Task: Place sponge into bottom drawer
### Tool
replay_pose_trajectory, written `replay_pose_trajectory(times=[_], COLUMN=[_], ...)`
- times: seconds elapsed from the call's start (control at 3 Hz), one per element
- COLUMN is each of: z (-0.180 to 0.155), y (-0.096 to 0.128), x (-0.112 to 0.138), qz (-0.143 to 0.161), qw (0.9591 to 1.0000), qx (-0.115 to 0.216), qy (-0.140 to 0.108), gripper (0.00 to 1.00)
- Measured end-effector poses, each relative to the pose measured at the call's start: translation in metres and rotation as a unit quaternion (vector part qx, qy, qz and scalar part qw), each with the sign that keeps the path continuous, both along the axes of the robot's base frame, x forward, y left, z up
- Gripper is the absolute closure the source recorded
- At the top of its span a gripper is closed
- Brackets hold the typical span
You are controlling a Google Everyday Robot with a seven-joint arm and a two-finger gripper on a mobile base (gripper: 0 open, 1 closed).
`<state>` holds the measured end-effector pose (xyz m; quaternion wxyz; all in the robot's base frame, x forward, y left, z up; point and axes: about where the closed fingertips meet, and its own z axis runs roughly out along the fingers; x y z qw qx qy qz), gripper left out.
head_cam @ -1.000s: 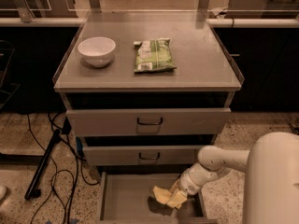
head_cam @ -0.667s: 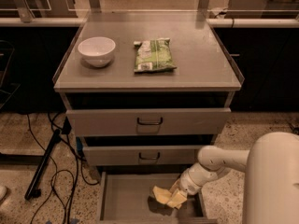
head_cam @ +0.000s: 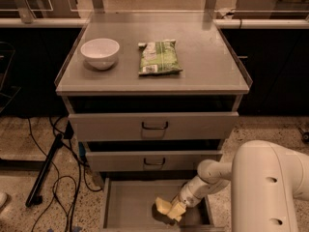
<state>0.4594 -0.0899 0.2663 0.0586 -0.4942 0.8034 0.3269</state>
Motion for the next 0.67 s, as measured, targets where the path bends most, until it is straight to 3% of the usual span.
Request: replay_pose_trajectory(times=[0.67], z=[-0.014], y=[0.012], x=[-0.001], qz=[-0.015], qw=[0.9997], qx=[0.016], qy=[0.009], gripper=[1.0])
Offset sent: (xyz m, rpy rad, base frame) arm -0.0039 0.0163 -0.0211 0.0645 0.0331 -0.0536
